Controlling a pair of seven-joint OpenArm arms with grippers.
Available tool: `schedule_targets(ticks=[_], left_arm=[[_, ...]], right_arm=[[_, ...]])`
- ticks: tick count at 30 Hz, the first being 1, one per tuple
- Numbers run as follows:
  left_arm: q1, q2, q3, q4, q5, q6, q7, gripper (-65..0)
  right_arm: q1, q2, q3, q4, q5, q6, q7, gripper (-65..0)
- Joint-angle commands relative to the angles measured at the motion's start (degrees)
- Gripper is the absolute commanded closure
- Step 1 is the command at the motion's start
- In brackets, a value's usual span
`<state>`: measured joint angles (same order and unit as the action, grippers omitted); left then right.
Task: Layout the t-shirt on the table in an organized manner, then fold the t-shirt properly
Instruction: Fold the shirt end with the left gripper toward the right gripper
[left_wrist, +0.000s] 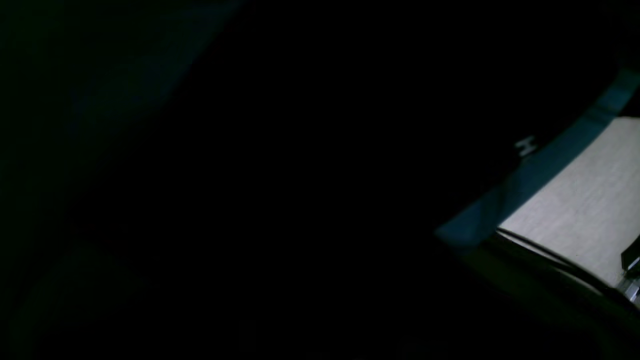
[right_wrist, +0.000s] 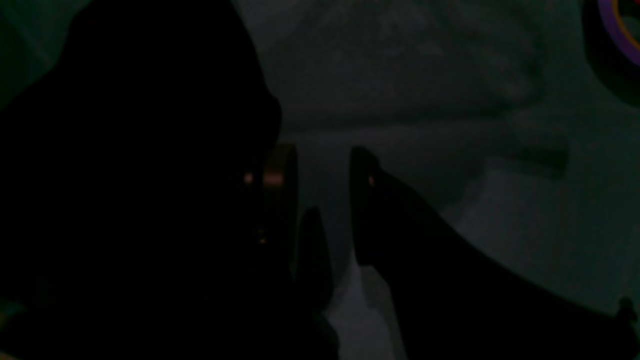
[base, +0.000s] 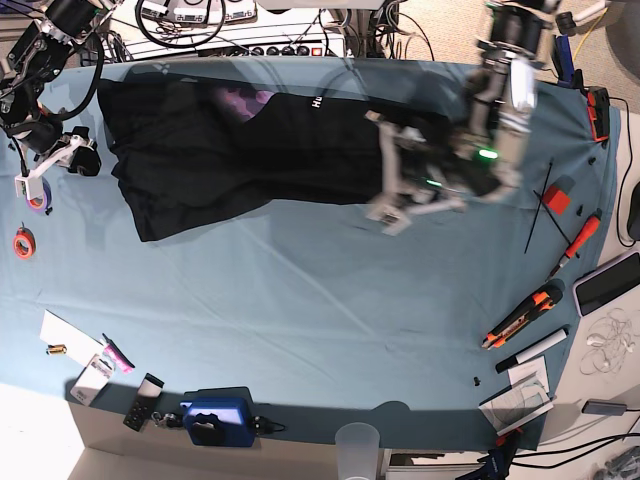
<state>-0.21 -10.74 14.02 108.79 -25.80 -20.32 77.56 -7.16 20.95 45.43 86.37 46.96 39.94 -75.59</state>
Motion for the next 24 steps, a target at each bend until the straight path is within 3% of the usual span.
schedule_targets(ticks=[1,8,14,17,19,24], left_arm=[[-0.9,0.6,0.5,0.9,-0.5,0.0,-1.0,0.0],[-1.2,4.3,1.2,0.9,-0.3,0.0,-3.1,0.0],[-1.4,4.3,1.2,0.9,-0.3,0.4,-4.3,-0.4],[-1.4,4.3,1.2,0.9,-0.4,-0.3,-7.3,-26.2],[-1.5,4.4,1.2,1.0,-1.9,1.6,-8.1,-37.0],[-3.1,4.4,1.2,2.0,-9.4,2.0,-5.4,-38.4]], right_arm=[[0.5,1.4,0.4,1.0,1.2,0.1,1.4,-18.7],[0.5,1.4,0.4,1.0,1.2,0.1,1.6,-18.7],[0.5,1.4,0.4,1.0,1.2,0.1,1.6,-18.7],[0.5,1.4,0.4,1.0,1.2,0.1,1.7,-18.7],[0.5,1.4,0.4,1.0,1.2,0.1,1.9,-18.7],[0.5,1.4,0.4,1.0,1.2,0.1,2.8,-18.7]])
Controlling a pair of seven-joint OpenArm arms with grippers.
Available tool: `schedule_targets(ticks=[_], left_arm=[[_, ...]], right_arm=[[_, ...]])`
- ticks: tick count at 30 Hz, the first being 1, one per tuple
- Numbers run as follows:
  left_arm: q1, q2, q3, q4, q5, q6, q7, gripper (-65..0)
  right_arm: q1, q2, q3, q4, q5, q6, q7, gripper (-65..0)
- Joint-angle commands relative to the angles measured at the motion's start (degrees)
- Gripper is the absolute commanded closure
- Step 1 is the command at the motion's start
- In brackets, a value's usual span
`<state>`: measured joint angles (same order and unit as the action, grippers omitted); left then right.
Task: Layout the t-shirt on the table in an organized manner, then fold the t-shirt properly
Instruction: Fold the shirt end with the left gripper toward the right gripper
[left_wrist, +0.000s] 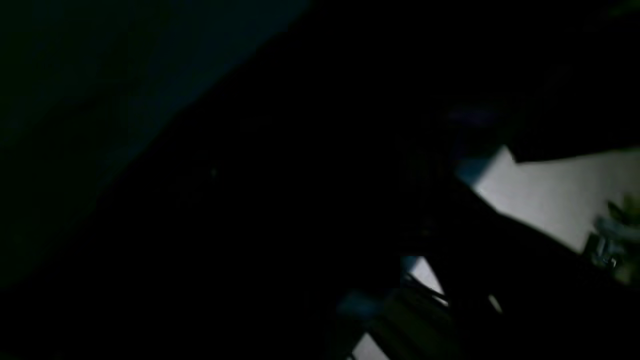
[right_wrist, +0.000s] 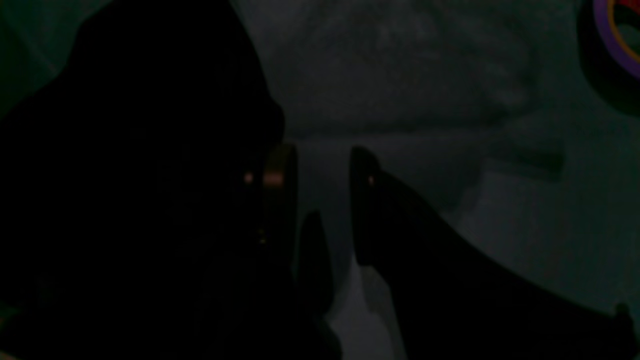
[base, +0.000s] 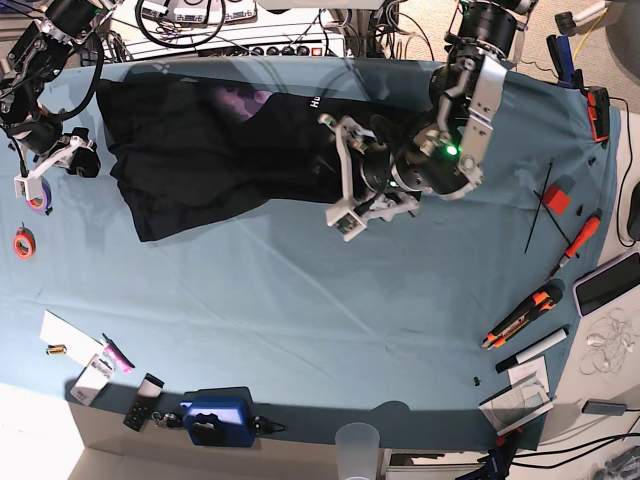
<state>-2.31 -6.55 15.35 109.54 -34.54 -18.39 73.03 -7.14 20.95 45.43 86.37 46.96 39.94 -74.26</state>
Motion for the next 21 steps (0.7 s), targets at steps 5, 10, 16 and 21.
schedule_targets(ticks=[5,10,16,21], left_arm=[[-1.5,2.0,-0.3,7.7,-0.3,-1.1,-3.8,-38.4],[-1.5,4.2,-0.3,10.8,6.0,-0.8,-4.1,-38.4],[0.9,3.0,-0.3,10.8,20.2,5.2,-0.4,-35.7],[7.1,-1.1,-0.3,12.1,23.0,7.5,1.0,-24.9]], right_arm=[[0.5,1.4,0.4,1.0,1.2,0.1,1.4,-18.7],[0.5,1.5,0.4,1.0,1.2,0.1,1.4,-18.7],[0.5,1.5,0.4,1.0,1.2,0.1,1.4,-18.7],[0.5,2.5,0.4,1.0,6.4,0.1,-0.9,-18.7]])
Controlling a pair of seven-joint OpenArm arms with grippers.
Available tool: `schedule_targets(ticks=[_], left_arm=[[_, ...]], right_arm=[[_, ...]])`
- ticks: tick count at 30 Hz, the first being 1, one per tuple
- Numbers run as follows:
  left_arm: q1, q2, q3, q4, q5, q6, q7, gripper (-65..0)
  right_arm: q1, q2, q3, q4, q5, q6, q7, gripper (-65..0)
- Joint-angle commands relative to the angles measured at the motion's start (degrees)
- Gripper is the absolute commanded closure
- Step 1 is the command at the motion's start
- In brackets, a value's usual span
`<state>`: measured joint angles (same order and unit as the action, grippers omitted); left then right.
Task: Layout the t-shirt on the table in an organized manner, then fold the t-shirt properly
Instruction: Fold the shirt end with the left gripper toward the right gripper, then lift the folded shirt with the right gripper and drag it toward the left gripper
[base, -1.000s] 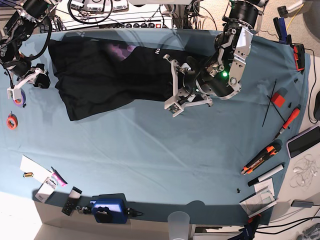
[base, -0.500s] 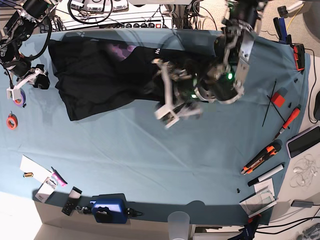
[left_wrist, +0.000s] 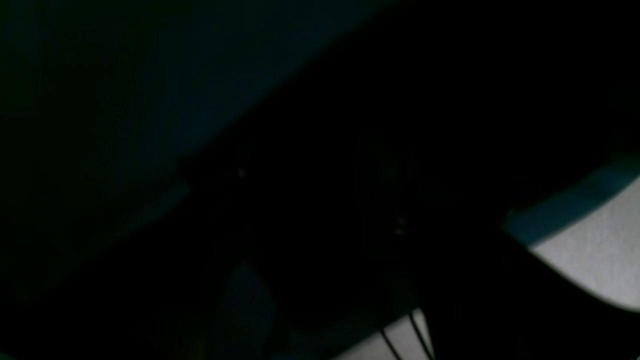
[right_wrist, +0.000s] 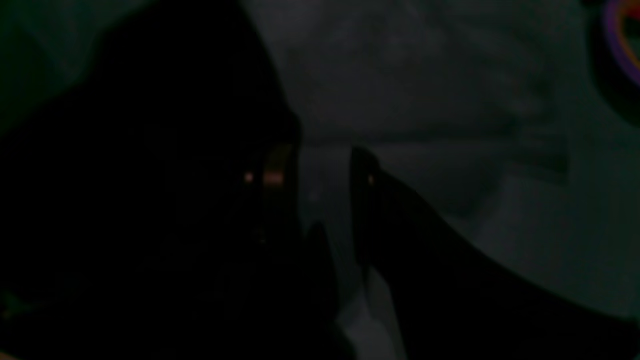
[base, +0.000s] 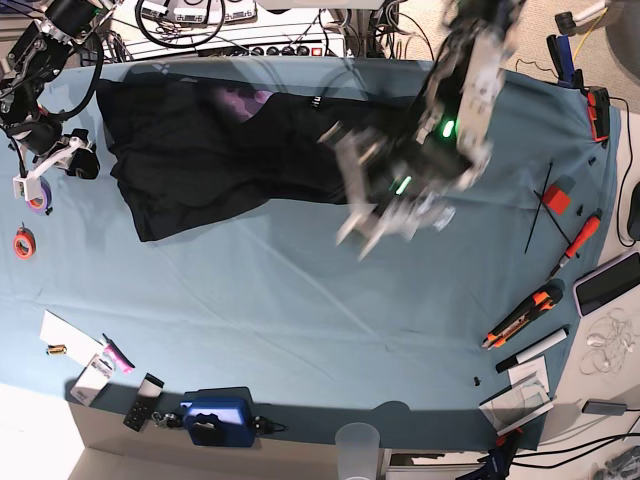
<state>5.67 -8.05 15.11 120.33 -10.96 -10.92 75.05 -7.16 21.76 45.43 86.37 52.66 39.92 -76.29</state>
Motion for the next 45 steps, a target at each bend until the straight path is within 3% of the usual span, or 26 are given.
schedule_targets(ticks=[1,8,11,16,26,32,39,45], left_arm=[[0.3,-0.1,0.0,2.1,-0.5,0.0,-1.0,-24.8],[4.4,-0.5,0.0,7.4,-0.6,0.0,-3.0,-24.8],[4.5,-0.5,0.0,7.5,-0.6,0.0,-3.2,-24.8],[4.5,-0.5,0.0,7.4,-0.6,0.0,-4.9,-24.8],[4.7,-0.5,0.0,7.4,-0.6,0.0,-5.3,-24.8],[4.8,-0.5,0.0,7.4,-0.6,0.0,-5.2,-24.8],[4.8,-0.5,0.0,7.4,-0.6,0.0,-5.5,-24.8],[4.8,-0.5,0.0,7.4,-0.6,0.0,-5.7,-24.8]], right_arm=[[0.5,2.2,0.4,1.0,3.0,0.1,0.0,-18.7],[0.5,6.1,0.4,1.0,17.6,0.1,-1.9,-18.7],[0.5,6.8,0.4,1.0,17.6,0.1,-3.7,-19.4],[-0.9,6.8,0.4,1.0,16.5,0.1,-3.7,-37.8],[-1.4,2.7,-1.4,-5.9,16.6,0.1,-3.7,-38.0],[-1.4,2.3,-8.4,-13.1,17.9,0.1,-3.7,-38.0],[-1.4,1.7,-15.7,-13.8,17.8,-0.4,-3.7,-38.0],[-1.4,0.3,-20.6,-13.8,13.4,-0.3,-3.7,-37.3]])
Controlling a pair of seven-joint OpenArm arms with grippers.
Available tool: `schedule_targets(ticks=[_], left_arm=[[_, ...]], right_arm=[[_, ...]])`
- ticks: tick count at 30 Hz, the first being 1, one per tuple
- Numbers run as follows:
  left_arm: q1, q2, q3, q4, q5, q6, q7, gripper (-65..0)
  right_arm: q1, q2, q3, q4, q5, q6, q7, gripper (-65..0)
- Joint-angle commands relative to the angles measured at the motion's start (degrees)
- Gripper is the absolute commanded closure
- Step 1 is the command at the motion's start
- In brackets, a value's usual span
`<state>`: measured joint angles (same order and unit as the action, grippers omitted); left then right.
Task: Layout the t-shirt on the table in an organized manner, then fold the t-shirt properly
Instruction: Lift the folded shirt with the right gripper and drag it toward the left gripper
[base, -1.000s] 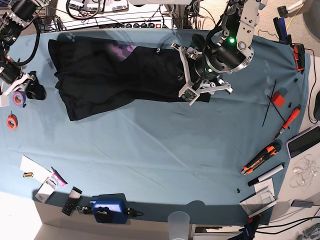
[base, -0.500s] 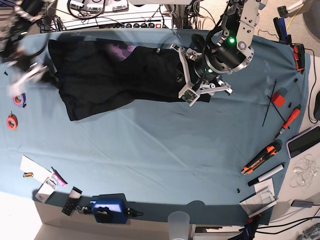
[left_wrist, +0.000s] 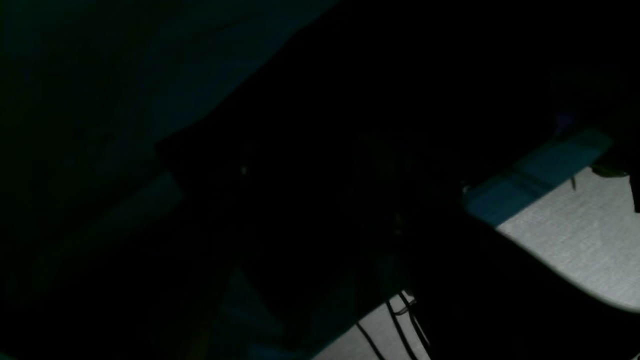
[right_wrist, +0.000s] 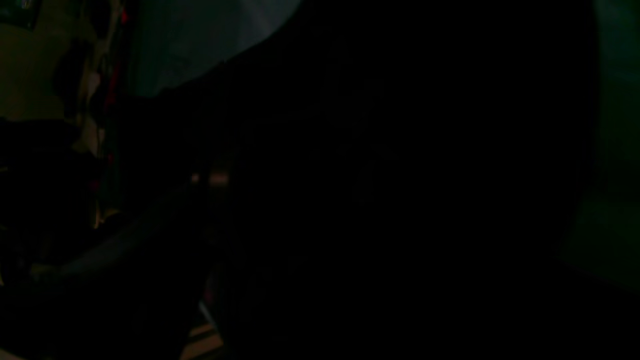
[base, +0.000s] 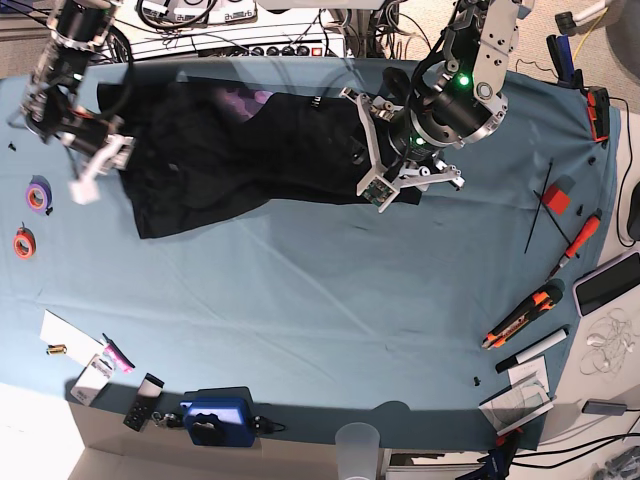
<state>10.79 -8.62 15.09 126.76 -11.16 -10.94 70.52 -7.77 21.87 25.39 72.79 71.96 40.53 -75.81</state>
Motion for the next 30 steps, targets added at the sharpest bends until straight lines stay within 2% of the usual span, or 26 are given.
schedule_targets(ticks=[1,5,6,7,11,13,17,21,23,26,30], left_arm=[[-0.3,0.0,0.0,1.0,-0.4,0.0,-1.1,-24.8],[-0.3,0.0,0.0,1.0,-0.3,0.0,-0.6,-24.8],[-0.3,0.0,0.0,1.0,-0.3,0.0,-0.4,-24.8],[-0.3,0.0,0.0,1.0,-0.1,0.0,-0.2,-24.8],[-0.3,0.0,0.0,1.0,0.3,0.1,0.3,-24.8],[-0.3,0.0,0.0,1.0,1.2,1.3,0.3,-24.8],[-0.2,0.0,0.0,1.0,5.6,3.1,0.5,-24.8],[-0.1,0.0,0.0,1.0,9.7,5.3,0.5,-24.8],[-0.1,0.0,0.0,1.0,11.9,6.1,0.6,-24.3],[0.5,0.0,-0.1,1.0,17.0,8.1,0.5,-19.9],[1.8,0.0,-4.1,1.0,21.0,11.1,0.6,-12.7]], right_arm=[[-0.7,-0.2,-0.5,-0.1,-6.4,-1.0,-4.2,-33.7],[-0.7,-0.3,-0.4,1.7,-10.8,-1.0,-4.2,-7.7],[-0.6,-0.2,-0.1,2.6,-11.9,-1.0,-4.2,-2.5],[-0.4,-0.3,0.3,3.7,-12.8,-1.0,-4.2,0.0],[1.8,-0.2,2.5,8.6,-18.3,-1.0,-4.2,0.0],[3.7,0.4,3.5,10.6,-23.6,-0.9,0.0,0.0],[8.7,3.5,4.0,11.3,-36.2,-1.8,7.6,0.0],[13.1,7.3,4.0,11.2,-44.2,-5.4,11.0,0.0],[14.7,9.1,4.0,11.2,-45.7,-7.4,10.4,0.0],[16.1,10.5,4.0,11.5,-45.7,-8.1,6.7,0.0],[15.1,8.4,3.9,16.1,-45.7,-7.7,2.0,0.0]])
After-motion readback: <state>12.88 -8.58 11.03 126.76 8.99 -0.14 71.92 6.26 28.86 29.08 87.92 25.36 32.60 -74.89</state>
